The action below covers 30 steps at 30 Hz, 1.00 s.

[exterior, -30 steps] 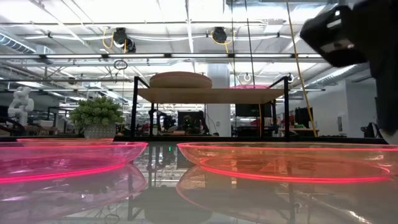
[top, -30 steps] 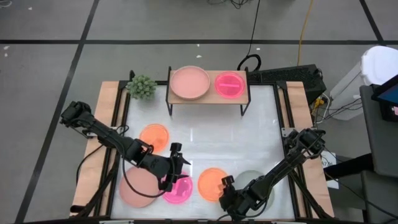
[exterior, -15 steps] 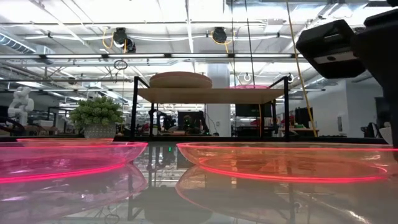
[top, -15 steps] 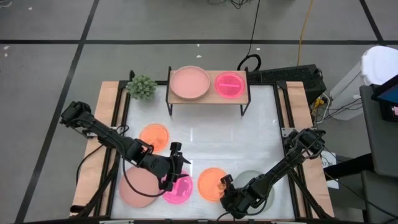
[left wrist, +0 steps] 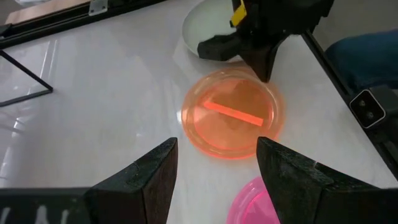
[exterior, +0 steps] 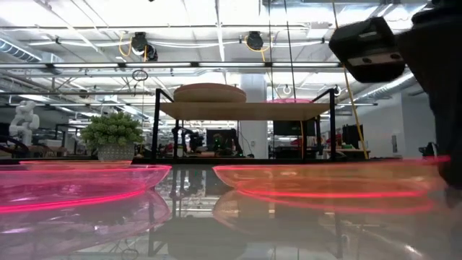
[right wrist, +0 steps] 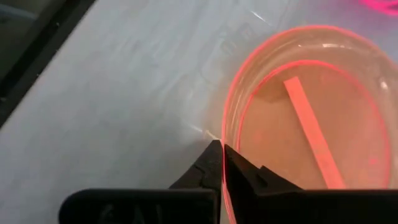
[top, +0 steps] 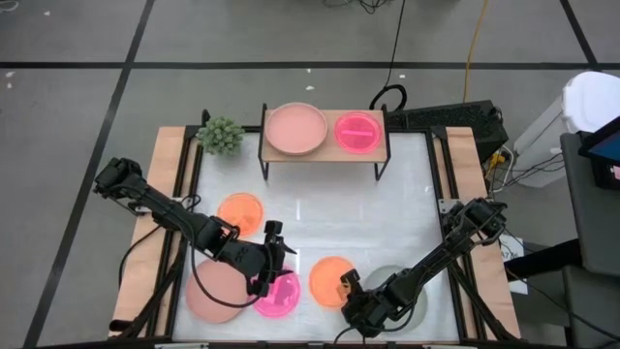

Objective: Place and stack plates onto a shelf
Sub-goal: Stack the bottom orange plate on top of the pink transparent plate

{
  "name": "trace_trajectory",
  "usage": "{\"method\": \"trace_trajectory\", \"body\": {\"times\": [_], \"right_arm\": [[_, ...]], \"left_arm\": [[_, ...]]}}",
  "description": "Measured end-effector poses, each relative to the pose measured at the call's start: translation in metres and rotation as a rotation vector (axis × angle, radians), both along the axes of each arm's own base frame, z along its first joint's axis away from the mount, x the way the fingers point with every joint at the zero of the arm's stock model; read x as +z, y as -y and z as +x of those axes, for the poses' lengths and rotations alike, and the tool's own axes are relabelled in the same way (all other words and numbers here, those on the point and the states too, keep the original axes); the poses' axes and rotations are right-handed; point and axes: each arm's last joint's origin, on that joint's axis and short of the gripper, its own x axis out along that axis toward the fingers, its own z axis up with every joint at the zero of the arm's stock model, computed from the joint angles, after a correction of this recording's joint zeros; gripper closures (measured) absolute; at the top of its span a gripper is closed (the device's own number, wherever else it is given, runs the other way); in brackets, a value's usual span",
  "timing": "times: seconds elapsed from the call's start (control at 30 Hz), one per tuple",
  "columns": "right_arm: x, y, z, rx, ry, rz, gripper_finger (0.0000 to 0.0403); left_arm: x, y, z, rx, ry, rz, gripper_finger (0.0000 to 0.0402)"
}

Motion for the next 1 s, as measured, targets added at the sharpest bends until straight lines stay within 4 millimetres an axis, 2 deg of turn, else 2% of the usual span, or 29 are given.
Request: {"method": "trace_trajectory", "body": {"times": [0.17, 0.5, 1.0], "right_arm": [[0.026, 0.009, -0.001, -0.012, 0.071, -0.017, 0.0403], [0.076, 0.034, -0.02, -0.047, 0.156, -0.136, 0.0403], [0.112, 0.087, -0.032, -0.123, 0.132, -0.302, 0.0403]], "left_arm": [[-0.001, -0.001, 0.0, -0.009, -0.002, 0.032, 0.0176], [-0.002, -0.008, 0.001, 0.03, -0.004, 0.101, 0.0176], [-0.004, -0.025, 0.007, 0.052, -0.03, 0.157, 0.0176]]}}
